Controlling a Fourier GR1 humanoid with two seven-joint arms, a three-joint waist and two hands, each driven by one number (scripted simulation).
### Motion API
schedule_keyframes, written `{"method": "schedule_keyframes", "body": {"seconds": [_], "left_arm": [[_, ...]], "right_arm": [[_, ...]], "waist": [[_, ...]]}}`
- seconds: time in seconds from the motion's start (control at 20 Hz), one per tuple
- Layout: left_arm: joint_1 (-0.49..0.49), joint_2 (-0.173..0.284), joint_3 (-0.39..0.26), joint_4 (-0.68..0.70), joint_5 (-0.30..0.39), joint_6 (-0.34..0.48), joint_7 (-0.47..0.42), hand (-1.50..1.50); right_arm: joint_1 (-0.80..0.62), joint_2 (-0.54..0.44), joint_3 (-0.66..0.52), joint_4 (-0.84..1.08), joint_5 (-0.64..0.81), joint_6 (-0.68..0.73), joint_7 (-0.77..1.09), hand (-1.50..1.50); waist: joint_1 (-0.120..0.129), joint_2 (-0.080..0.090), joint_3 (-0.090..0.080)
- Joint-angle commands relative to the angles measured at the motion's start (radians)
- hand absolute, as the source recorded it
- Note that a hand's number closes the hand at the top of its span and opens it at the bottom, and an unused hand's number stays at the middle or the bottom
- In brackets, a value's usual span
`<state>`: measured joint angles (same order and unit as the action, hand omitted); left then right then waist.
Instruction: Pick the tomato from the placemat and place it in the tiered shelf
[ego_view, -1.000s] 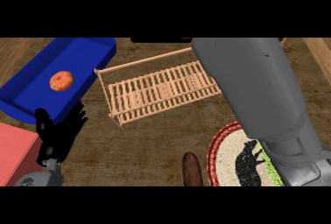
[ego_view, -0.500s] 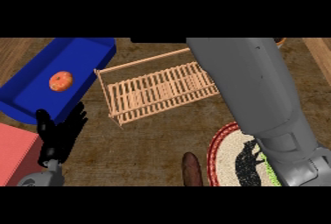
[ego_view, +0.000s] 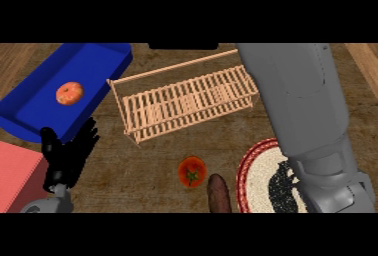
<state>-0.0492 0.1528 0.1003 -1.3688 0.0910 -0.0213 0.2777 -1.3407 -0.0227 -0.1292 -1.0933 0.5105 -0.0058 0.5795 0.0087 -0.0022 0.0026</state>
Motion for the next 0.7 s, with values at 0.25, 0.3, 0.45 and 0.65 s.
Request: {"method": "schedule_keyframes", "body": {"seconds": [0.25,0.3,0.45,0.65], "left_arm": [[-0.014,0.039,0.037,0.053,0.014,-0.029,-0.002,0.00],[0.015,0.011,0.013,-0.029,0.019,-0.009,0.049,0.00],[0.014,0.000,0.003,-0.013,0.001,-0.001,0.024,0.00],[0.005,-0.003,0.002,-0.013,0.005,0.002,0.057,0.00]], "right_arm": [[-0.027,-0.007,-0.150,-0.038,-0.129,-0.152,0.033,-1.50],[-0.039,-0.036,-0.167,-0.059,-0.122,-0.171,0.059,-1.50],[-0.053,-0.089,-0.180,0.001,-0.096,-0.215,0.029,-1.50],[-0.019,-0.207,-0.218,-0.047,-0.065,-0.222,0.081,-1.50]], "waist": [[-0.005,0.003,-0.003],[-0.002,-0.001,-0.002],[0.003,0.003,-0.003],[-0.008,0.000,-0.002]]}}
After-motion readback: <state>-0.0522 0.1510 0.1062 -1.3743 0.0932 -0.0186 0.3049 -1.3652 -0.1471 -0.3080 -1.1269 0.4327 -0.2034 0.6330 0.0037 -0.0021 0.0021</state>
